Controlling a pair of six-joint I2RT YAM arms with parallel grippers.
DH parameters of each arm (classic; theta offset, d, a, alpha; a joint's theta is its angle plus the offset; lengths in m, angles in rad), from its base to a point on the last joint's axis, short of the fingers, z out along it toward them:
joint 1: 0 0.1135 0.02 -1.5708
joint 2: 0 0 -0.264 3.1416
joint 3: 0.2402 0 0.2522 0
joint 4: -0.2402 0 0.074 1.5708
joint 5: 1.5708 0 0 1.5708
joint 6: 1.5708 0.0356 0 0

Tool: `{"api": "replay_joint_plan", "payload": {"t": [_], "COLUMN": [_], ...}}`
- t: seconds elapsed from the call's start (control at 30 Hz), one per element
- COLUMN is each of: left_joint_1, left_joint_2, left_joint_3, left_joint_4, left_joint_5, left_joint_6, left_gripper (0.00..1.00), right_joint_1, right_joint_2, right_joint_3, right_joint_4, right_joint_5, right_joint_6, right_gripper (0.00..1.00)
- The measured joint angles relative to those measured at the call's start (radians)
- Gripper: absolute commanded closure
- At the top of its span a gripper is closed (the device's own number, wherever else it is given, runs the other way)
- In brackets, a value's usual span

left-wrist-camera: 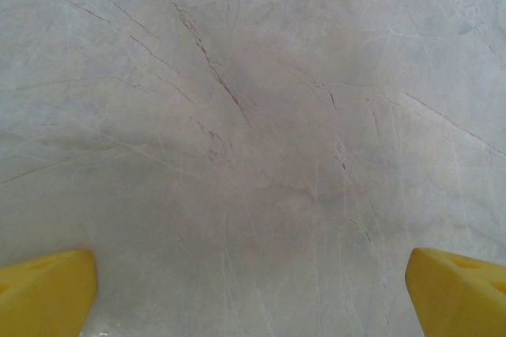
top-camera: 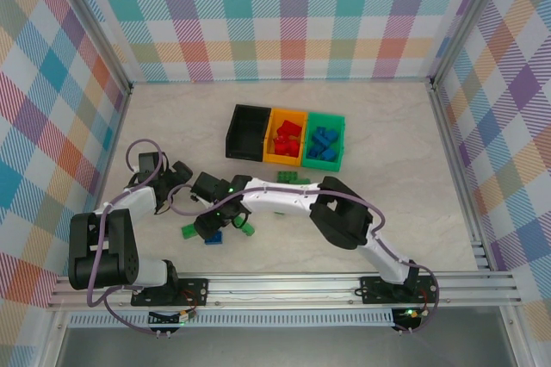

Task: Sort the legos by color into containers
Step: Pick up the lego from the bottom-left of the table, then place the lego in the container.

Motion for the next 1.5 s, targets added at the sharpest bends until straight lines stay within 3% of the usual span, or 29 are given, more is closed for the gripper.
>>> {"api": "replay_joint_plan", "payload": {"t": [0.17, 0.3, 0.67, 0.87, 1.13, 1.23, 1.4, 1.47, 1.5], "left_joint_1": [0.0, 0.0, 0.0, 0.0, 0.0, 0.0, 0.0, 0.0, 0.0], "left_joint_2": [0.0, 0.0, 0.0, 0.001, 0.001, 0.002, 0.006, 0.007, 0.007], "left_joint_3": [0.0, 0.0, 0.0, 0.0, 0.0, 0.0, 0.002, 0.002, 0.002], "left_joint_4": [0.0, 0.0, 0.001, 0.002, 0.003, 0.004, 0.004, 0.004, 0.004], "left_joint_5": [0.002, 0.003, 0.006, 0.006, 0.01, 0.01, 0.01, 0.009, 0.01], "left_joint_6": [0.0, 0.003, 0.007, 0.008, 0.008, 0.008, 0.011, 0.011, 0.011], "left_gripper": [0.0, 0.0, 0.0, 0.0, 0.0, 0.0, 0.0, 0.0, 0.0], "right_joint_1": [0.007, 0.008, -0.027, -0.172, -0.492, -0.601, -0.697, -0.712, -0.718], "right_joint_2": [0.023, 0.023, -0.095, -0.289, -0.533, -0.545, -0.525, -0.501, -0.482], "right_joint_3": [0.016, 0.015, -0.137, -0.283, -0.43, -0.454, -0.47, -0.46, -0.447], "right_joint_4": [-0.021, -0.03, 0.005, 0.034, 0.097, 0.116, 0.125, 0.122, 0.117], "right_joint_5": [-0.004, 0.001, 0.056, 0.115, 0.2, 0.22, 0.253, 0.274, 0.284], "right_joint_6": [-0.003, 0.002, 0.004, 0.008, 0.007, 0.007, 0.003, -0.003, -0.005], "right_gripper": [0.32, 0.5, 0.55, 0.55, 0.54, 0.54, 0.52, 0.46, 0.38]}}
